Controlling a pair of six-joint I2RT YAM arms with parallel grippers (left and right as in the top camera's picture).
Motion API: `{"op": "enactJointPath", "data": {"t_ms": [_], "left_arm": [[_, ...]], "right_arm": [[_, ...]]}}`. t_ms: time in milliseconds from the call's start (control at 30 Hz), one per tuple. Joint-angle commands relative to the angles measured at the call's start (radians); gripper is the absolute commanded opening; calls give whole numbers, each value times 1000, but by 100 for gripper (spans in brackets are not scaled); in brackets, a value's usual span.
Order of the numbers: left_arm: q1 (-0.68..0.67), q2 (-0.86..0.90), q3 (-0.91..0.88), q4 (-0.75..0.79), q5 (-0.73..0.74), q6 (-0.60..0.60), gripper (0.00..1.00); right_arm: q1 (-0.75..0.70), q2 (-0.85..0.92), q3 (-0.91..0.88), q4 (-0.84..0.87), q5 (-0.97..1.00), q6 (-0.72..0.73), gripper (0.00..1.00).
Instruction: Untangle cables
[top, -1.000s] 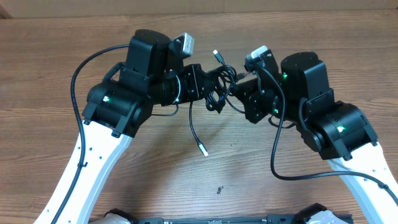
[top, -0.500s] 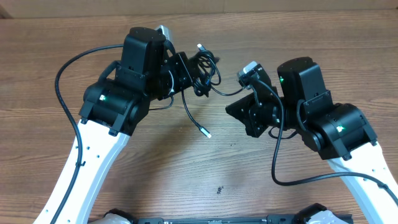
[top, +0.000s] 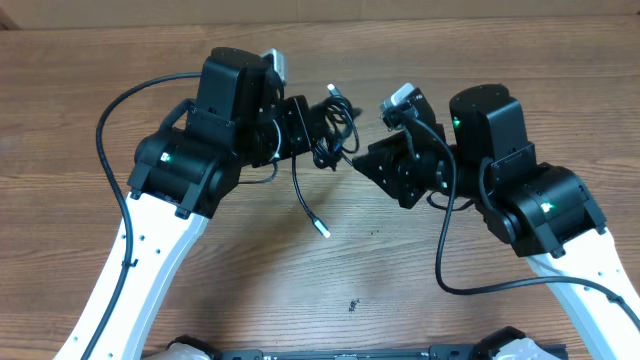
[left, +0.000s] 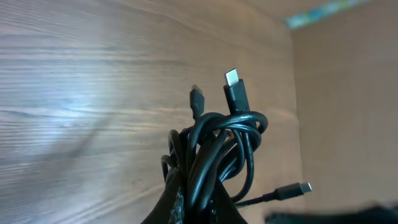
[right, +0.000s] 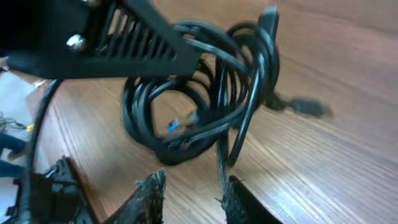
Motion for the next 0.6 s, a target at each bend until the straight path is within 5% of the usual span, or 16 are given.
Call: {"op": "enactJointPath", "data": {"t_ms": [0, 167, 433, 567], "left_arm": [[-1, -26, 23, 18, 200, 76, 4], [-3, -26, 23, 36, 246, 76, 4], [-4, -26, 23, 39, 275, 79, 4], [0, -26, 23, 43, 223, 59, 4]], "right_arm": [[6, 1, 1, 13, 36, -2, 33], [6, 14, 1, 14, 36, -2, 33], [6, 43, 1, 11, 35, -2, 4], [7, 43, 1, -16, 18, -2, 4]]}}
